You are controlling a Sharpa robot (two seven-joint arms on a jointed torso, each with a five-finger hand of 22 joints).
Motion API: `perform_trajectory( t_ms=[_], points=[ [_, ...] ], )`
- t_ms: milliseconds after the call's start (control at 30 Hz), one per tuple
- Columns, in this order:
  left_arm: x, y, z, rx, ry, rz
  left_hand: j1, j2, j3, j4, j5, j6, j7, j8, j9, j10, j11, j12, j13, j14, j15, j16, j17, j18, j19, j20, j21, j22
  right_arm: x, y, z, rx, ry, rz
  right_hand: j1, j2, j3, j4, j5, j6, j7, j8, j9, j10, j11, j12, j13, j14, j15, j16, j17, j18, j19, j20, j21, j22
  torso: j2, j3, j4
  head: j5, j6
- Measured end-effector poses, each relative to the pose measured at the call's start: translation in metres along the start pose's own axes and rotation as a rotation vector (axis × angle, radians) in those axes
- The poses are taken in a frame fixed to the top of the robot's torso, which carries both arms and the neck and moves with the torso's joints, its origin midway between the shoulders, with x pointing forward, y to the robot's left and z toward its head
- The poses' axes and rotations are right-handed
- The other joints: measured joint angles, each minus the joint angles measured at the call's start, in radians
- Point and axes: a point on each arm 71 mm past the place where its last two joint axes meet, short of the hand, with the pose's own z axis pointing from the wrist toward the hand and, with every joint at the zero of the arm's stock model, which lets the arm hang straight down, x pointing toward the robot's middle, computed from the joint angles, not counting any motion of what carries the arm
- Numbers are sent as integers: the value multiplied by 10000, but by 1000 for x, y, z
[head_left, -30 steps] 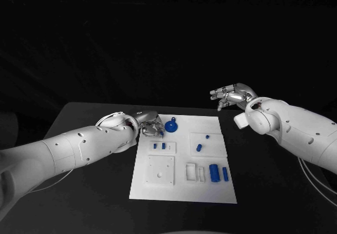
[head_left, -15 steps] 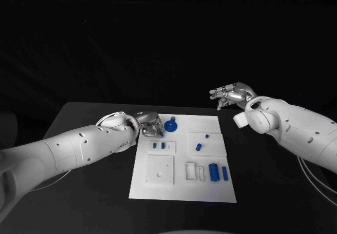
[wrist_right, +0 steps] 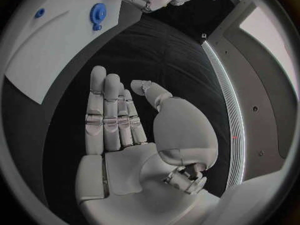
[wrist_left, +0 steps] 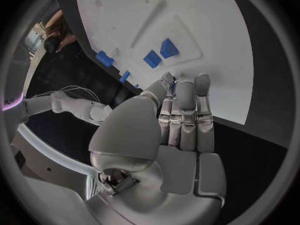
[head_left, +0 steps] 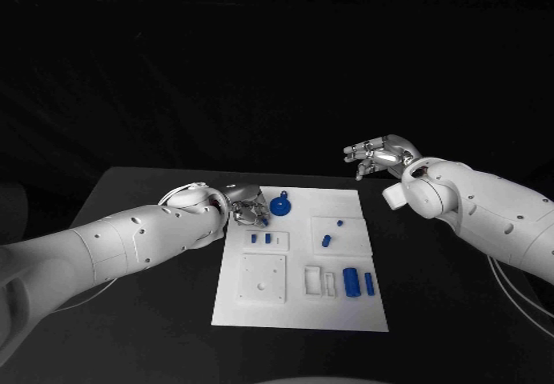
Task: Assemble the parts on the task board
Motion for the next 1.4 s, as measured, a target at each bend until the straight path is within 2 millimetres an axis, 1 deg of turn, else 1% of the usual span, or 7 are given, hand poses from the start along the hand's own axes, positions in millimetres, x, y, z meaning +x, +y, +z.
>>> perform_trajectory(
  t_ms=[167, 233, 467, 1100, 1267, 1400],
  points=[
    [-1, 4, 0, -86, -9, 11, 61, 19, 0, 0, 0, -8, -4, -2, -5, 0, 0, 0, -2, 0, 0, 0, 0, -1, 0, 0, 0, -1, 0, 0, 0, -3, 3, 5, 0, 0, -1, 1, 0, -7, -7, 0, 0, 0, 0, 0, 0, 0, 0, 0, 0, 0, 0, 0, 0, 0, 0, 3, 0, -20, 0],
    [-1, 5, 0, -123, -6, 19, 66, 13, 0, 0, 0, -32, 0, -2, -4, 0, 0, 0, -1, 0, 0, 0, -1, -1, 0, 0, 0, -1, 0, 0, 0, -4, 1, 8, 0, 0, -1, 1, 0, 19, 17, 0, 0, 0, 0, 0, 0, 0, 0, 0, 0, -1, 0, 0, 0, 0, 0, 2, -1, -22, 1],
    [-1, 6, 0, -164, 5, 30, 67, 13, 0, 0, 0, -34, 0, 21, 2, 0, 0, 0, -1, 0, 0, 0, 10, -2, 0, 0, 0, 6, 0, 0, 0, -2, 0, 11, 0, 0, -2, 2, 0, 22, 20, 0, 0, 0, 0, 0, 0, 0, 0, 0, 1, 0, 0, 0, 0, -1, 3, 3, -4, -12, 11],
    [0, 4, 0, -110, -8, -59, 78, -1, 0, 0, 0, -34, 0, 22, -2, 0, 0, 0, 0, -1, 0, 0, 18, -3, 0, 0, -1, 4, 0, 0, 0, 8, 1, 18, 0, 0, -3, 2, 0, 21, 18, 0, 0, 0, 0, 0, 0, 0, 0, -1, 2, 0, 0, 0, 0, -3, 5, 7, -2, -1, 15],
    [0, 3, 0, -68, -46, -201, 88, -10, 0, 0, 0, 3, 38, 16, -2, 0, 0, 0, -1, 0, 0, -39, 17, -4, 0, 0, -1, 4, 0, -1, 0, 15, 0, 20, 0, 0, -3, 3, 0, 21, 17, 0, 0, 0, 0, 0, 0, 0, 0, -1, 2, 0, 0, 0, 0, -3, 4, 7, -2, 6, 30],
    [1, 1, -1, 3, -72, -443, 92, -15, 0, 0, 0, 4, 39, 9, 3, 0, 0, 0, -2, 35, -35, -39, 17, -3, 0, 0, -1, 3, 0, -1, 0, 23, -2, 22, 0, 0, -3, 3, 0, 21, 17, 0, 0, 0, 0, 0, 0, 0, 0, -1, 3, 0, 0, 0, 0, -4, 4, 6, -2, 7, 39]
  ],
)
